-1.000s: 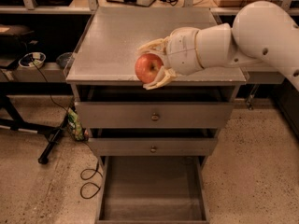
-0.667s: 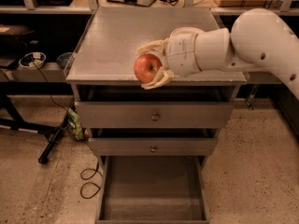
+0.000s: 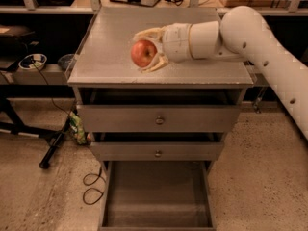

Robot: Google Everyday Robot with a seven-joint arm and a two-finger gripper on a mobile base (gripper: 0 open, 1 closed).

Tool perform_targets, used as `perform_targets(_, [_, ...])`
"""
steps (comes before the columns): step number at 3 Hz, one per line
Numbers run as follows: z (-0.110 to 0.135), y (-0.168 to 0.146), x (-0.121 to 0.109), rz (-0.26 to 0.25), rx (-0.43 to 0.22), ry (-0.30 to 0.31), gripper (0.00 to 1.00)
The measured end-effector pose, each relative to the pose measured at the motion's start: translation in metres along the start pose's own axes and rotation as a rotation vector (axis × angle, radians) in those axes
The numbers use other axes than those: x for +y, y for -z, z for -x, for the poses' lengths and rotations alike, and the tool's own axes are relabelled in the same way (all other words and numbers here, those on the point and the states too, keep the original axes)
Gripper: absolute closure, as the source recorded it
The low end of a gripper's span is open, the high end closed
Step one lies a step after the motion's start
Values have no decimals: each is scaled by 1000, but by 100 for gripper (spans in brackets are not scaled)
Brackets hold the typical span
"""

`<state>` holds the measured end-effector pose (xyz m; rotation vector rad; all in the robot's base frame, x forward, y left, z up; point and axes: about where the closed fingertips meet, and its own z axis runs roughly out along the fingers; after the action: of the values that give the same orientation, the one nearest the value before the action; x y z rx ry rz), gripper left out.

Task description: Pick apple from bottom drawer and place on counter

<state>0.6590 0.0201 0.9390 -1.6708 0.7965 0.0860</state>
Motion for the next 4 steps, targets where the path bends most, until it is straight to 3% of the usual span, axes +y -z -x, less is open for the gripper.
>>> perform_targets(1, [-22,-22,-23,-16,-10,15,100])
perform_targets(2, [-43,-38,-25,6,6,-4,100])
perform_targets(3, [-44,-41,-27,7,7,-5,84])
perform_targets(4, [-44,-41,-27,7,7,-5,53])
